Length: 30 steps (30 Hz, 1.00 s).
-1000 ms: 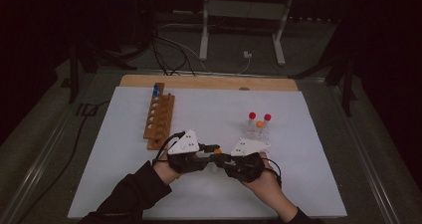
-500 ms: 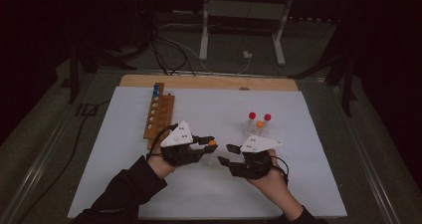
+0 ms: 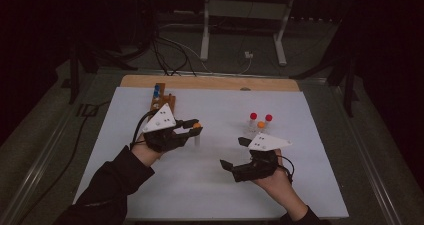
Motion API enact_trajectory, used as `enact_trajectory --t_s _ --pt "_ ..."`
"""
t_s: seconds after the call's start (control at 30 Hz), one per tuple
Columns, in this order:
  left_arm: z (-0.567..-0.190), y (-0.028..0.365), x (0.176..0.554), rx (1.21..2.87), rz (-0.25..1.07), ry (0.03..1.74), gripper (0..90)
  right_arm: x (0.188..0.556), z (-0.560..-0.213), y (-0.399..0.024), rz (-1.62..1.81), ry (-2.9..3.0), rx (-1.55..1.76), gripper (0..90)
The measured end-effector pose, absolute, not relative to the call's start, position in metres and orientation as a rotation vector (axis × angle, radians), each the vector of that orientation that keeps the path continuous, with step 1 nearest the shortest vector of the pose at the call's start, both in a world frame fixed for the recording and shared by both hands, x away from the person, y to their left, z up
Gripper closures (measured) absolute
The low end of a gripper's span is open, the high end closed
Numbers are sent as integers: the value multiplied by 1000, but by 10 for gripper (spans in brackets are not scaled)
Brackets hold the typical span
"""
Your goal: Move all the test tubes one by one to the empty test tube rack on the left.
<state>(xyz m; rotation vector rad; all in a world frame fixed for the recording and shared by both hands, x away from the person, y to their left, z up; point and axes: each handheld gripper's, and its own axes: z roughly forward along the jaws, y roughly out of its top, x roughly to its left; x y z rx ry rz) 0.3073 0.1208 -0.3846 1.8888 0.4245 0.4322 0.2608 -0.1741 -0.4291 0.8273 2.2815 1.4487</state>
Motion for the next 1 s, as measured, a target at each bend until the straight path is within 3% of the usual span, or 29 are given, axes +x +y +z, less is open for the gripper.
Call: enact_trajectory --t_s 0.47,1.0 --pt "-359 164 338 1826 586 582 721 262 -425 -182 1515 2264 825 13" --pt "-361 197 377 1756 714 777 720 262 -424 -185 1530 2255 825 13"
